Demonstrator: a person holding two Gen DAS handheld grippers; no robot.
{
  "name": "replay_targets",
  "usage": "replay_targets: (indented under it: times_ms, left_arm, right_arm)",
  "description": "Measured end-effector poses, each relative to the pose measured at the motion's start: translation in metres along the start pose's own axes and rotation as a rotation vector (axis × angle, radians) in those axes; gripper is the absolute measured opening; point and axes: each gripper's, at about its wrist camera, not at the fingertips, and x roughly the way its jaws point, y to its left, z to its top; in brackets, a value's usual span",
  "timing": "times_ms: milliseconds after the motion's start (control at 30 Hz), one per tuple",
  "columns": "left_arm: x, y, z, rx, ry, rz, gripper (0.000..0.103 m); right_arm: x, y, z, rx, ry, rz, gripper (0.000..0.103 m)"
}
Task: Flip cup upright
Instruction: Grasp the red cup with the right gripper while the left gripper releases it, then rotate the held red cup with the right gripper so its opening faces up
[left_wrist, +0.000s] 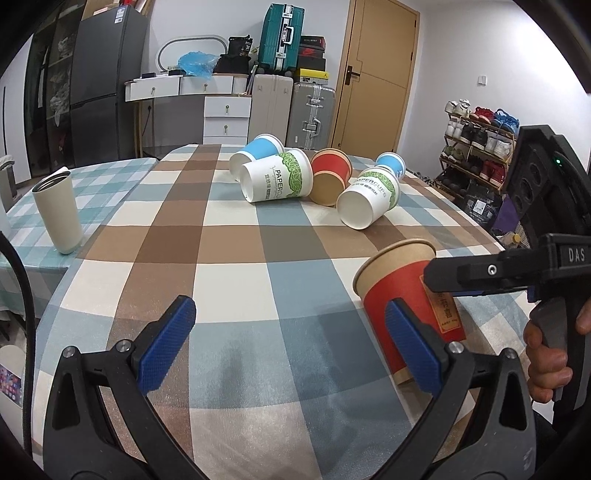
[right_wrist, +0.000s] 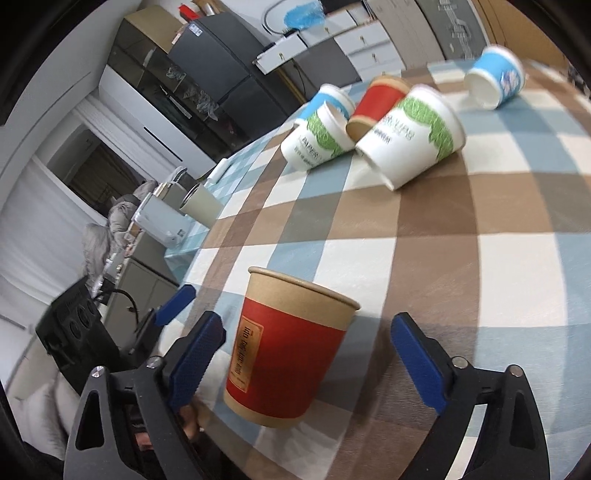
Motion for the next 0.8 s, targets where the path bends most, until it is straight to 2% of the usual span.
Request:
replay_targets:
  times_ms: [133, 333, 533, 633, 800]
  left_arm:
    - [0.001, 0.000, 0.001, 0.000, 0.001, -0.002, 0.102]
    - [0.002, 0.000, 0.000, -0.006, 0.002, -0.002, 0.102]
    - [0.003, 0.000, -0.001, -0.007, 0.001, -0.003, 0.102]
    - [0.005, 0.001, -0.001, -0.007, 0.001, -0.001, 0.102]
    - [0.005, 0.002, -0.002, -0.009, -0.002, -0.001, 0.102]
  right_arm:
    - [0.006, -0.001, 0.004, 0.018, 0.023, 0.014, 0.091]
    - [0.012, -0.010, 0.009, 0.068, 0.061, 0.078, 0.070]
    - [0.005, -0.005, 0.008, 0.035, 0.028, 0.080, 0.067]
    - [-0.010, 0.004, 0.006, -0.032, -0.045, 0.030, 0.066]
    - [-0.032, 0.029, -0.006, -0.225, -0.230, -0.140, 0.067]
